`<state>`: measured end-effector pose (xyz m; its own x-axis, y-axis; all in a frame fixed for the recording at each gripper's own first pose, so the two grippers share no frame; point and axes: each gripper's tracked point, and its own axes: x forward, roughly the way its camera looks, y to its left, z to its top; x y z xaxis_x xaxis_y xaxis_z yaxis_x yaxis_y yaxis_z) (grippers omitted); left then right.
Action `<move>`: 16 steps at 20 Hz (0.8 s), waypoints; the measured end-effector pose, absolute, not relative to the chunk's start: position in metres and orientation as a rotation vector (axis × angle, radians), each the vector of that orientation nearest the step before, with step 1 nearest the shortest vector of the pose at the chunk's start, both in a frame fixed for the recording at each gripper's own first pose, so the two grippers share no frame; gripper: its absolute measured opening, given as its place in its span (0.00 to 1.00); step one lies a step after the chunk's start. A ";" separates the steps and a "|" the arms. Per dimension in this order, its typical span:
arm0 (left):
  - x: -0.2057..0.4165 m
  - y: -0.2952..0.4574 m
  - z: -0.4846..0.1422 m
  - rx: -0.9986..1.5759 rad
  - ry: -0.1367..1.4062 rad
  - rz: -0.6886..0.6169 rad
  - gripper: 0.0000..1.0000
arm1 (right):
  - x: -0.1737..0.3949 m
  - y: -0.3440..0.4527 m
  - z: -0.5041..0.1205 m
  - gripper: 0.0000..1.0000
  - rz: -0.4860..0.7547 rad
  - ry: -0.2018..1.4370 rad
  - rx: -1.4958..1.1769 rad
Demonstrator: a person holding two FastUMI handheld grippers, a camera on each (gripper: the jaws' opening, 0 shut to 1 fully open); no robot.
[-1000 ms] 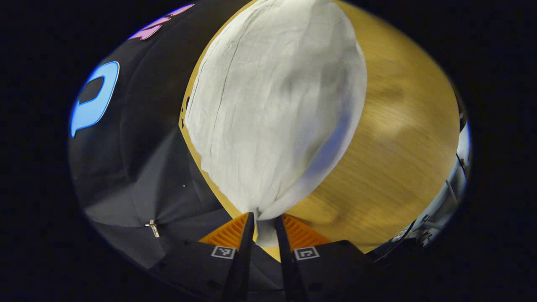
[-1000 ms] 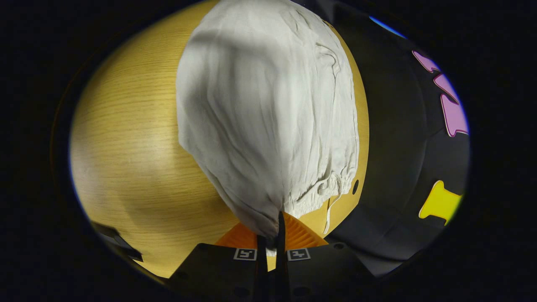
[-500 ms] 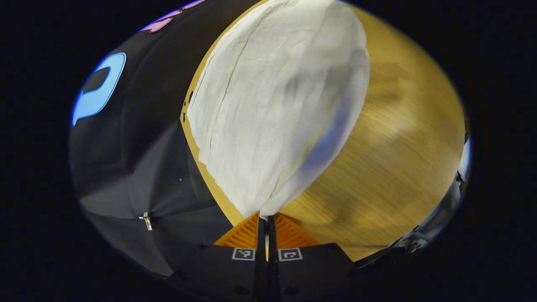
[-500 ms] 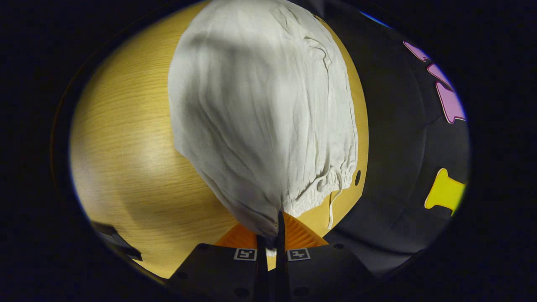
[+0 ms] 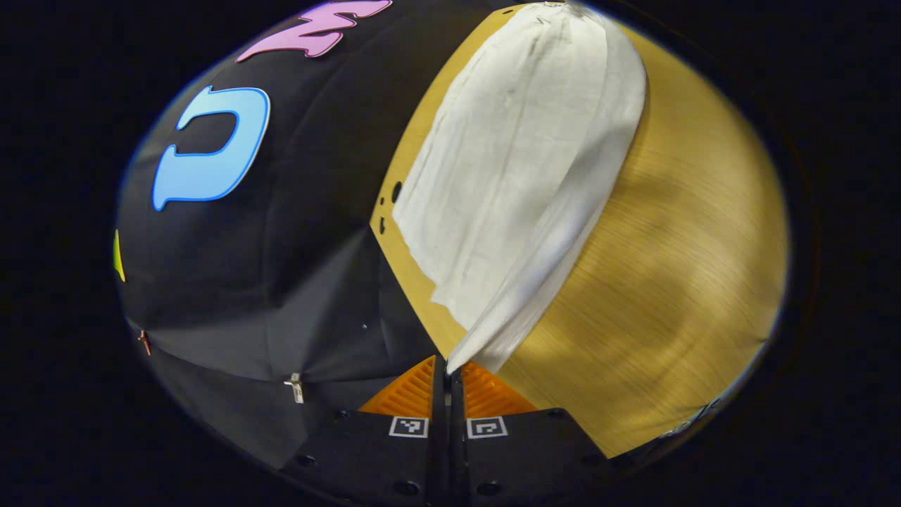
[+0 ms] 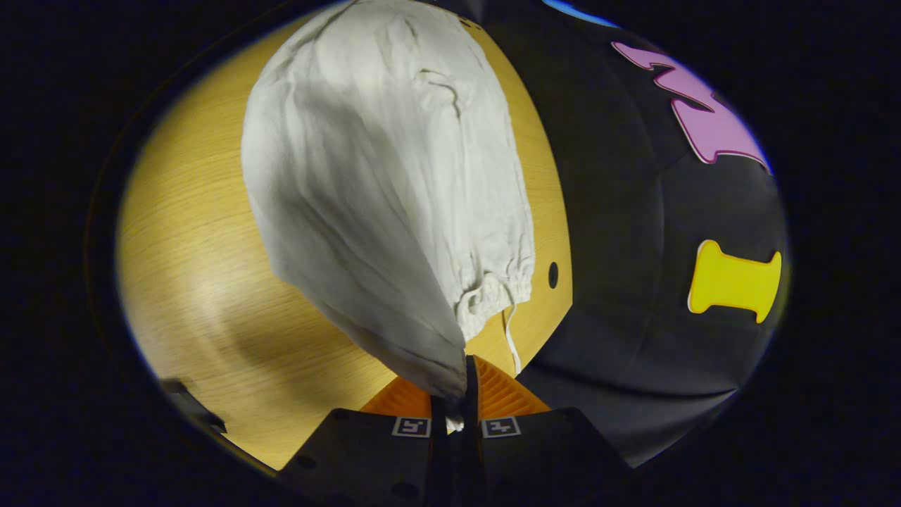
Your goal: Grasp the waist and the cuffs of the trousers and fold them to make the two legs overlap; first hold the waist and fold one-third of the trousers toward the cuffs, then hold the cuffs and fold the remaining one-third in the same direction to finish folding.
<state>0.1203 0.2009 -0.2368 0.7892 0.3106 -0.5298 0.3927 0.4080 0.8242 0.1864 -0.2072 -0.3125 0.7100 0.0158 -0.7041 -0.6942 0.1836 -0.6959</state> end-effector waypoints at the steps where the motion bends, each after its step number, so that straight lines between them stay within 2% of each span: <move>1: 0.132 0.201 -0.226 1.180 0.679 -0.047 0.06 | 0.195 -0.207 -0.304 0.11 0.519 0.629 -1.275; 4: 0.173 0.208 -0.193 1.261 0.593 -0.005 0.05 | 0.226 -0.200 -0.279 0.11 0.423 0.595 -1.182; 8: 0.224 0.223 -0.168 1.250 0.562 0.052 0.06 | 0.271 -0.178 -0.256 0.11 0.260 0.570 -0.935; 11: 0.268 0.232 -0.152 1.284 0.538 0.107 0.05 | 0.294 -0.163 -0.252 0.11 0.198 0.579 -0.809; 16: 0.333 0.250 -0.175 1.129 0.626 0.218 0.05 | 0.330 -0.135 -0.262 0.11 0.093 0.611 -0.519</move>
<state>0.3329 0.2498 -0.1745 0.8098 0.4663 -0.3561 0.1453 0.4286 0.8917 0.3303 -0.1349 -0.2621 0.8190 -0.0669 -0.5699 -0.2336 0.8683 -0.4376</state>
